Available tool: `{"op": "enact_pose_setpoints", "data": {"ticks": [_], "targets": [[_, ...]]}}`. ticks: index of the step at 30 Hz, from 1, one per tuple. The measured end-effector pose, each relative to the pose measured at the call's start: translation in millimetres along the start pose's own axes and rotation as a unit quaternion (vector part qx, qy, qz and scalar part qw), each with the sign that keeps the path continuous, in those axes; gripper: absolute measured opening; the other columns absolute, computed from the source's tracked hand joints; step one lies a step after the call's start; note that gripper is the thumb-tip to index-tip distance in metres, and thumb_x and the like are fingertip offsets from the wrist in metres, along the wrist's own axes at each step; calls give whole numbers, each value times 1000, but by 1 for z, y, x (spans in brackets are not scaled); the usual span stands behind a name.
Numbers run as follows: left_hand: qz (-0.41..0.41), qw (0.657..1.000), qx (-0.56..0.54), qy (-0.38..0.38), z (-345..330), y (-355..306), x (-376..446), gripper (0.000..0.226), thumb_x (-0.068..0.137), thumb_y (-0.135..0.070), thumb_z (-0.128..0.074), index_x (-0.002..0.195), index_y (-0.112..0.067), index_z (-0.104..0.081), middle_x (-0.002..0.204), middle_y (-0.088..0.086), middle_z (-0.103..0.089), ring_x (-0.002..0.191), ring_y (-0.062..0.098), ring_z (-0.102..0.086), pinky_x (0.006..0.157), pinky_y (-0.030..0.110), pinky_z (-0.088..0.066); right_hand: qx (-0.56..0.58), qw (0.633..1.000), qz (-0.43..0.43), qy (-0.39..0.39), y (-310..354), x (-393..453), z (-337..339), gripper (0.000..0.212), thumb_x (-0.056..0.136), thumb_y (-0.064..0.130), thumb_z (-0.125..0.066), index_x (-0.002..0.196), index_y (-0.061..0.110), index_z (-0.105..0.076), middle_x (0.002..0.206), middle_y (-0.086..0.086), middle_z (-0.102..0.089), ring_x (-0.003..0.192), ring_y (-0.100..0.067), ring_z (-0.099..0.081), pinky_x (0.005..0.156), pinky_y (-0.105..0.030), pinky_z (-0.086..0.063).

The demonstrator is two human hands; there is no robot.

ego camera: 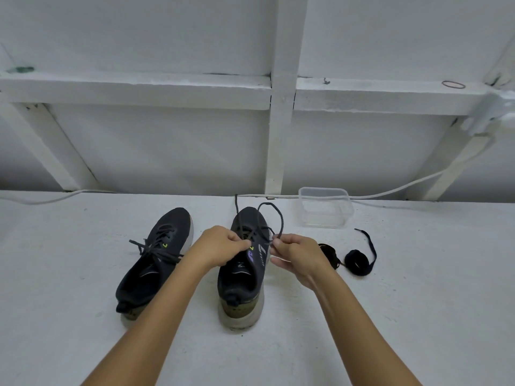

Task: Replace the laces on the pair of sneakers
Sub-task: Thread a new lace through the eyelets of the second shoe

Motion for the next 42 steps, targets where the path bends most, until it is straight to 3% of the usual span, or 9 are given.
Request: {"op": "enact_pose_setpoints", "data": {"ticks": [4, 8, 13, 17, 21, 28, 31, 34, 42], "targets": [[39, 997, -63, 35, -4, -2, 3, 20, 90, -33, -73, 88, -13, -75, 60, -1, -57, 49, 10, -56, 56, 20, -54, 31, 999, -2, 29, -7, -3, -5, 12, 95, -4, -64, 102, 3, -69, 86, -8, -71, 77, -14, -71, 67, -26, -59], [19, 995, -79, 61, -3, 1, 4, 7, 94, -18, -67, 97, -18, -73, 76, 2, -61, 63, 12, -59, 61, 22, -56, 3, 1000, 16, 23, -11, -5, -7, 12, 98, -1, -60, 102, 5, -69, 87, -8, -68, 79, -14, -68, 66, -27, -59], [-54, 989, -24, 133, 7, 7, -3, 25, 90, -10, -64, 110, -26, -69, 88, -5, -58, 75, 9, -57, 66, 21, -51, -20, 999, 21, 13, -16, -4, -8, 13, 101, 4, -56, 106, 7, -68, 84, -4, -71, 75, -10, -68, 63, -25, -57], [-136, 982, 118, 56, 7, 11, -2, 22, 83, -20, -76, 94, -36, -66, 89, -9, -61, 66, 3, -52, 67, 16, -45, -34, 999, 26, 10, -18, -3, -11, 12, 101, 4, -57, 102, 9, -69, 87, -5, -71, 78, -11, -68, 62, -25, -57], [-177, 978, 110, -19, -4, 7, -3, 22, 79, -32, -83, 87, -25, -64, 85, -4, -61, 65, 5, -50, 60, 14, -42, -34, 998, 43, 5, -18, -3, -11, 13, 101, 3, -57, 101, 9, -69, 85, -5, -71, 77, -12, -68, 63, -25, -58], [-72, 996, -23, 44, -8, 8, -5, 12, 86, -32, -77, 97, -30, -77, 83, -11, -66, 70, -2, -56, 67, 14, -45, -29, 997, 69, -8, -16, -1, -11, 10, 100, 5, -59, 102, 9, -68, 83, -2, -73, 74, -9, -72, 69, -29, -61], [12, 992, -93, 86, -6, 1, -6, 12, 92, -28, -64, 90, -22, -74, 82, -7, -62, 75, 11, -53, 70, 25, -41, -35, 996, 85, -9, -16, -1, -12, 10, 100, 6, -60, 103, 9, -68, 86, -6, -72, 75, -9, -70, 72, -33, -63], [40, 990, -108, 85, -6, -1, -6, 21, 91, -39, -67, 79, -23, -73, 72, -8, -58, 69, 11, -49, 65, 25, -36, -55, 992, 111, -12, -17, -3, -14, 9, 98, 5, -62, 101, 9, -69, 86, -7, -71, 76, -12, -69, 74, -37, -63], [86, 975, -200, 46, -15, -7, -5, 13, 91, -10, -61, 84, -11, -72, 45, -10, -56, 35, -1, -50, 36, 10, -33, -179, 964, 186, -56, -22, 1, -18, 10, 93, 15, -69, 91, 23, -74, 82, 3, -76, 81, -13, -73, 80, -43, -62]]}}
Point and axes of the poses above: each hand's wrist, its own x-axis towards the middle knuckle, its own z-axis out of the back of the hand, y = z × x, the point moved 1 cm from there along x, towards the middle knuckle
